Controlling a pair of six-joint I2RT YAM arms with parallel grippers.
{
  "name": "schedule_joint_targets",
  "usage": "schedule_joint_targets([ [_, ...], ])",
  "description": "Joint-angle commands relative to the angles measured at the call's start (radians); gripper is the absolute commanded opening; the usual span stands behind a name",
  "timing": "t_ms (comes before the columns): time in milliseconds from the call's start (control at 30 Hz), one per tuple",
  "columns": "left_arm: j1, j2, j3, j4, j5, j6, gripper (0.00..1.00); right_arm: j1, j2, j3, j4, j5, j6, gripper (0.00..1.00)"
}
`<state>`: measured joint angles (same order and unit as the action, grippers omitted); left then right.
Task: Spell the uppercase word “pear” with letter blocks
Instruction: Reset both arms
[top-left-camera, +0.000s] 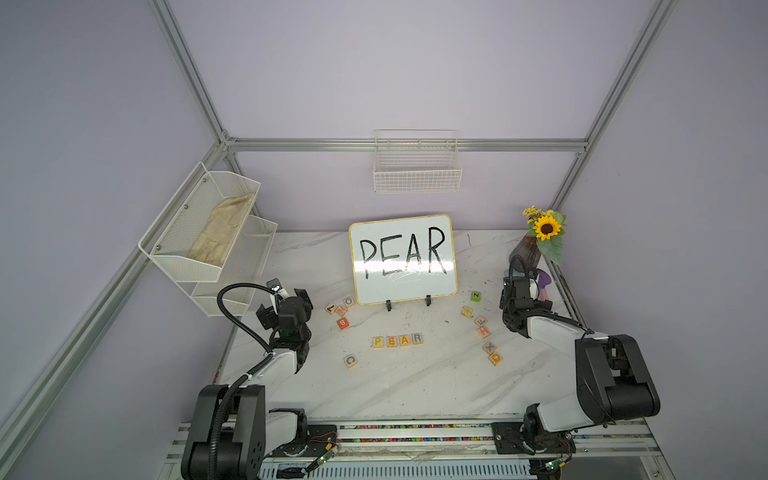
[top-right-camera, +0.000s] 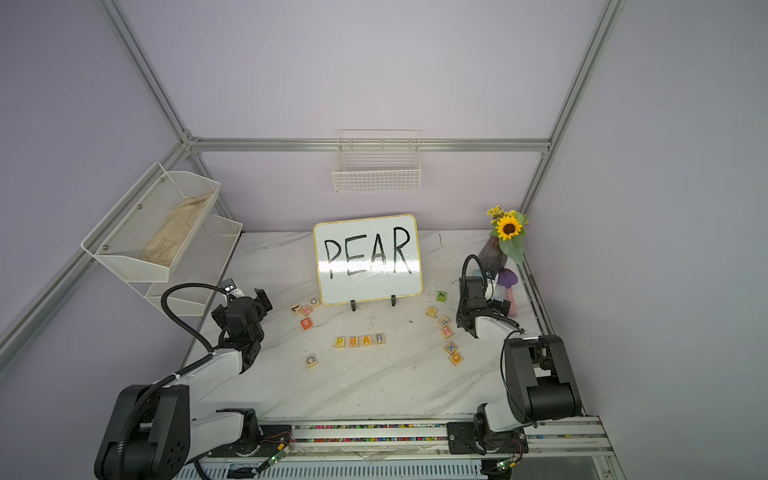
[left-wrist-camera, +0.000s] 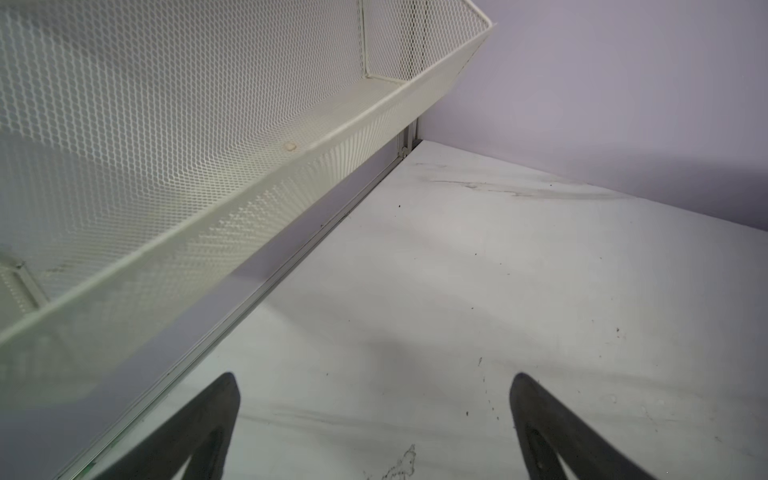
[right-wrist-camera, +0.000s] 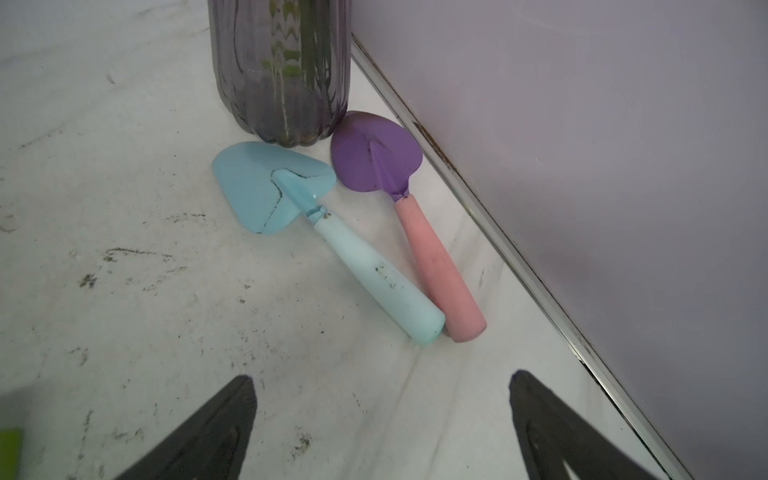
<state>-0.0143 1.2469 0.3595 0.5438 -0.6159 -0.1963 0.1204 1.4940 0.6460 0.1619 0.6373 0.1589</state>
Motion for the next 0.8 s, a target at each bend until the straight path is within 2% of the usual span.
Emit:
schedule_joint_targets([
  [0,0.005,0.035,-0.07,0.266,-0.001,0.065,1.0,-0.009,0.029,-0.051,0.242,-0.032,-0.07,0.97],
  [67,0.005,0.061,-0.073,0.305,0.002,0.085,1.0,-0.009,0.054,-0.092,0.347,-0.043,-0.089,0.97],
  [167,0.008,0.072,-0.041,0.251,0.023,0.095,1.0,-0.01,0.095,-0.142,0.496,-0.059,-0.102,0.98],
  [267,0.01,0.08,-0.047,0.283,0.02,0.13,1.0,-0.01,0.135,-0.131,0.51,-0.07,-0.117,0.97],
  [367,0.01,0.084,-0.08,0.368,0.027,0.166,1.0,-0.01,0.133,-0.124,0.491,-0.122,-0.119,0.97],
  [533,0.011,0.089,-0.096,0.411,0.083,0.205,1.0,-0.01,0.127,-0.147,0.54,-0.228,-0.145,0.97],
  [633,0.006,0.051,-0.086,0.323,0.153,0.17,1.0,-0.01,0.136,-0.204,0.703,-0.31,-0.159,0.97],
  [700,0.007,0.025,-0.073,0.264,0.201,0.1,1.0,-0.01,0.165,-0.201,0.726,-0.331,-0.168,0.97],
  [767,0.007,0.066,-0.09,0.368,0.228,0.092,1.0,-0.01,0.204,-0.197,0.756,-0.349,-0.176,0.97],
])
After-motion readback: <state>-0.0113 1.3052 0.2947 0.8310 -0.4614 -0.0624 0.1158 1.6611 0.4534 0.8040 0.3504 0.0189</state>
